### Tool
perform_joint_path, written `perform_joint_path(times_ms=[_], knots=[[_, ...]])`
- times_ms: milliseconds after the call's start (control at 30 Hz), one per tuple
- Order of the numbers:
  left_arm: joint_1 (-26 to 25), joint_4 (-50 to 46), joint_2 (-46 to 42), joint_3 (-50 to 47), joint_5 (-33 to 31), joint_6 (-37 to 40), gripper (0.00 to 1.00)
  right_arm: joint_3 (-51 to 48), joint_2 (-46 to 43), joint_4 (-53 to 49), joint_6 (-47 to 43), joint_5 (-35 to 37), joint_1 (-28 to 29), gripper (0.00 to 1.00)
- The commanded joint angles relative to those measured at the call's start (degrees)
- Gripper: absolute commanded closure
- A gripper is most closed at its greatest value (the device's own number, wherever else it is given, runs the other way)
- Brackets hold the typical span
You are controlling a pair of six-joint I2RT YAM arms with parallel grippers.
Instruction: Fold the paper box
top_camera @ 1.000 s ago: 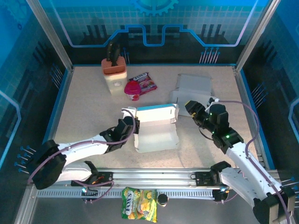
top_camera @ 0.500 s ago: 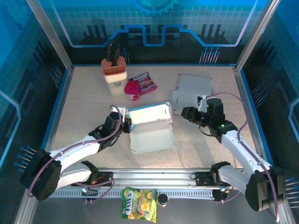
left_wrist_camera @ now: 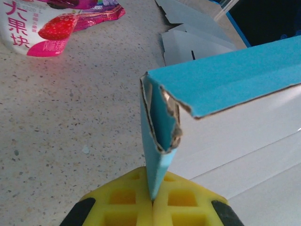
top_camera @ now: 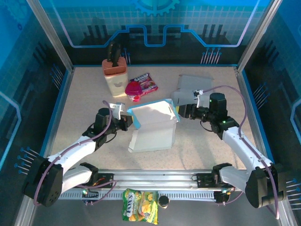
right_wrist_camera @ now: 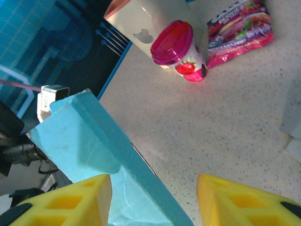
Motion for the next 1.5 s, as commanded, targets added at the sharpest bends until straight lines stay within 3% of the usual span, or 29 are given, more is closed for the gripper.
perform_joint_path(times_ms=[0, 367, 667, 867, 1267, 1467], knots=[[1.0, -1.29, -0.39, 2.69, 4.88, 0.08, 1.0, 1.99, -0.17, -0.46, -5.11, -3.06, -0.65, 0.48], [2.08, -2.52, 0.96, 4.12, 7.74, -0.71, 1.0, 0.61, 0.92, 3.03, -8.54, -8.76, -0.51, 0.49], [2.3, -3.02, 1.43, 4.56, 7.98, -0.24, 1.0, 1.52, 2.06, 1.83, -10.97, -6.81, 1.0, 0.5], [2.21, -3.1, 1.3, 4.58, 7.89, -0.34, 1.0, 3.05, 2.42, -1.42, -14.25, -1.25, 4.43, 0.53], [2.26, -3.96, 0.57, 4.61, 7.28, 0.1, 1.0, 5.61, 3.64, -8.06, -21.26, 19.31, 13.35, 0.57], [2.26, -4.3, 0.2, 4.42, 7.01, 0.14, 1.0, 6.09, 4.88, -8.04, -22.03, 21.51, 15.29, 0.61]])
